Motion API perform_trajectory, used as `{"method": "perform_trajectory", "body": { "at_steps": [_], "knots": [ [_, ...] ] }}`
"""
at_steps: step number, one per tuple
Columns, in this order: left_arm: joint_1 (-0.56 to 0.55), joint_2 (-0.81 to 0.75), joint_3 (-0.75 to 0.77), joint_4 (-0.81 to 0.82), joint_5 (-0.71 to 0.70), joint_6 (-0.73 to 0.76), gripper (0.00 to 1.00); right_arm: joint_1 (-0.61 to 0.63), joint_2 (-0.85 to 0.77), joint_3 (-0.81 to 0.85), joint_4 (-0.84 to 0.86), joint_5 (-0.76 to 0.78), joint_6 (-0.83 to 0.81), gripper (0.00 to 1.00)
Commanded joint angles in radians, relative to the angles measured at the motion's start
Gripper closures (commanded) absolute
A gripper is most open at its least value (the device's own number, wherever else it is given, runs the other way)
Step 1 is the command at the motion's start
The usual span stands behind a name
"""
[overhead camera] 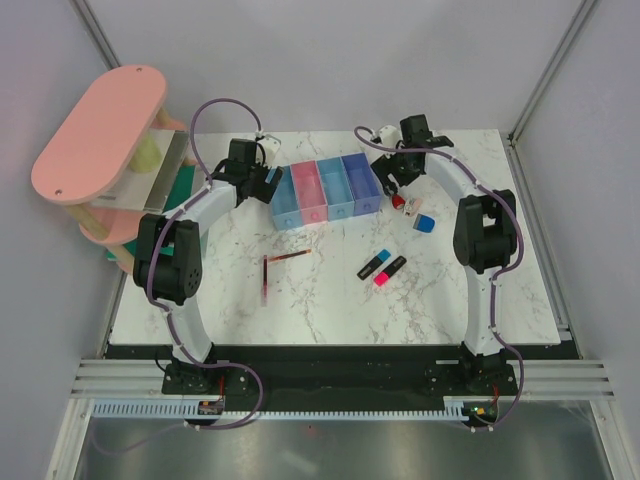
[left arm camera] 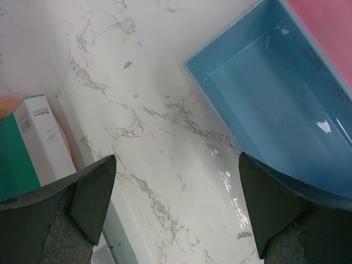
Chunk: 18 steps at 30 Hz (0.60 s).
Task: Sort the stationery into containers
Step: Pick up the stationery from the center of the board.
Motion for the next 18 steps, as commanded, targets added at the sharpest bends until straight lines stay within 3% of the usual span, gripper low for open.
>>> {"method": "perform_trajectory", "body": {
  "at_steps": [1,4,18],
  "knots": [
    [-0.008,0.003,0.040,0.047,0.001,0.034,0.00,-0.001,0.023,-0.023,-0.031,-0.055,-0.029,0.19],
    [-0.008,0.005,0.041,0.046,0.002,0.037,0.00,-0.009,0.031,-0.034,-0.031,-0.058,-0.031,0.23],
    [-0.009,-0.012,0.040,0.049,0.005,0.053,0.00,-0.018,0.029,-0.106,-0.025,-0.078,-0.043,0.28]
  ]
}}
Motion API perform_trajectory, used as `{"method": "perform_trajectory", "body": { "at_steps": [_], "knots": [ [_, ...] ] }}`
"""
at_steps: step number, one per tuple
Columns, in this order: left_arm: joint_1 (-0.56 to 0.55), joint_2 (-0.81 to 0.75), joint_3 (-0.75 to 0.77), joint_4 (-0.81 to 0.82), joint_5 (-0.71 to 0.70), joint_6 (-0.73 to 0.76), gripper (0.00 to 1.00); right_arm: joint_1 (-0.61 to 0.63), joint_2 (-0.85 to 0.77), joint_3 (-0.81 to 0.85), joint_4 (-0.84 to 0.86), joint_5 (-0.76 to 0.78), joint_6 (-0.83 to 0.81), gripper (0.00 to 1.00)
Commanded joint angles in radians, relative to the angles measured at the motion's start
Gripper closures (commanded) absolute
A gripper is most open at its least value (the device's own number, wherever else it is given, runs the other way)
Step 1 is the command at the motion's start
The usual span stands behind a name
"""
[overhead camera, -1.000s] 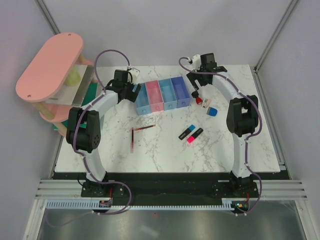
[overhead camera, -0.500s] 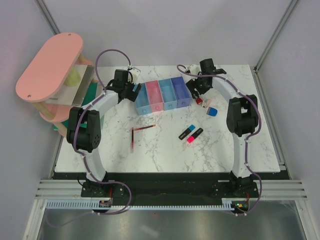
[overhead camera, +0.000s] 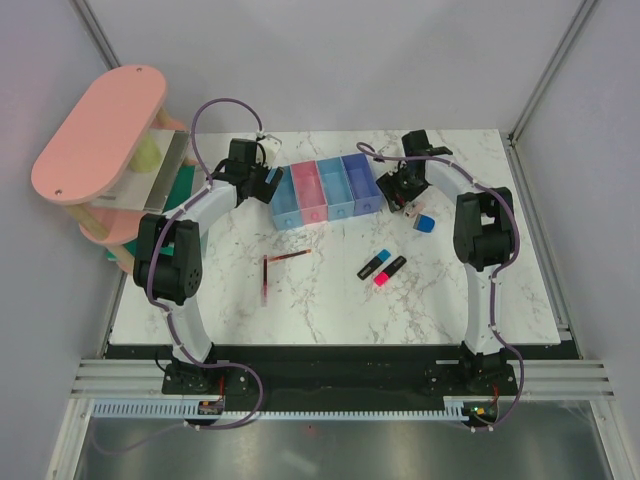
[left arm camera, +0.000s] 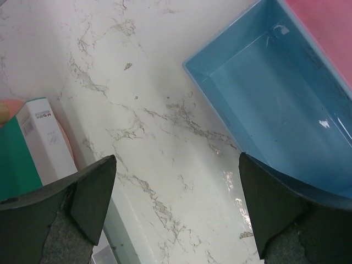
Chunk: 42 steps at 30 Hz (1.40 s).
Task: Sort the stationery into containers
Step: Pick up the stationery from the center of the board, then place the stationery in the storage box.
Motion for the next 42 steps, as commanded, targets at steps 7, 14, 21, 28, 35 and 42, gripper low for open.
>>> {"method": "perform_trajectory", "body": {
  "at_steps": [7,14,21,28,35,42],
  "knots": [
    [-0.008,-0.017,0.034,0.046,0.003,0.037,0.00,-0.001,0.004,-0.012,0.016,-0.039,-0.009,0.43],
    [-0.008,-0.015,0.039,0.046,0.008,0.041,0.00,-0.001,-0.037,-0.042,0.021,-0.007,-0.011,0.56],
    [-0.009,-0.015,0.033,0.046,0.016,0.035,0.00,-0.001,-0.115,-0.044,0.022,0.041,-0.023,0.57],
    [-0.013,-0.029,0.024,0.045,0.032,0.044,0.00,-0.003,-0.204,-0.033,0.022,0.075,-0.052,0.57],
    [-0.029,-0.116,0.022,0.013,0.137,0.070,0.00,-0.001,-0.287,-0.059,0.008,0.087,-0.123,0.58],
    [-0.065,-0.271,0.067,-0.092,0.463,0.063,0.00,0.014,-0.414,-0.140,-0.022,0.062,-0.247,0.59]
  ]
}}
